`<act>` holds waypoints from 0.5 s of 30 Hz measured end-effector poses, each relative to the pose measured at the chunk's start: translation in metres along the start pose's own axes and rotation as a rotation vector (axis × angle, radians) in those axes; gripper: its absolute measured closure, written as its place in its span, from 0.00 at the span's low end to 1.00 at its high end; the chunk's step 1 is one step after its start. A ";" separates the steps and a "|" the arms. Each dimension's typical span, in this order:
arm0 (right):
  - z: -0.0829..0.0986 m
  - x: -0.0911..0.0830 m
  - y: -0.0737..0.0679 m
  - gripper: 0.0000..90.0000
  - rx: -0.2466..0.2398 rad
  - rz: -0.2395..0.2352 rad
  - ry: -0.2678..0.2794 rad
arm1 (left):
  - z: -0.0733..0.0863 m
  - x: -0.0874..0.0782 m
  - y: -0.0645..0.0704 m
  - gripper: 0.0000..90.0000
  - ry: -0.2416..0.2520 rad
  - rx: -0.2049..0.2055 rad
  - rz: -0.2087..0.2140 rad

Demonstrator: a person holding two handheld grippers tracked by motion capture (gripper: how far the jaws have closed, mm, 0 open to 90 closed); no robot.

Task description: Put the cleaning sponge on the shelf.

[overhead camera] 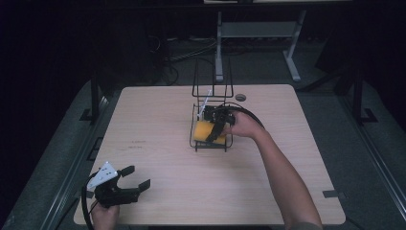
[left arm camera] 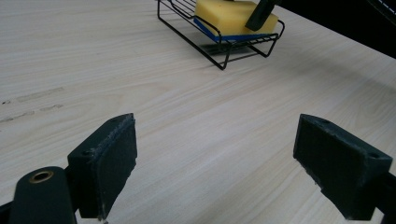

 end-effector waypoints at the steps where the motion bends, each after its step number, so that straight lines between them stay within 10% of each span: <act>1: 0.000 -0.001 0.000 0.20 0.002 -0.003 0.001 | 0.000 0.000 0.000 0.14 0.000 0.003 0.002; 15: 0.001 -0.012 -0.003 0.20 0.000 0.008 0.038 | 0.000 0.001 0.001 0.14 -0.003 0.003 0.003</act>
Point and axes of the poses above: each handheld gripper's, and its own axes: x roughly forward along the jaws, z roughly out of its underside, y roughly to its right, the point moved 1 cm from there along x, roughly forward along the jaws, and after that the axes turned 6 degrees about x, right-handed, at the moved point
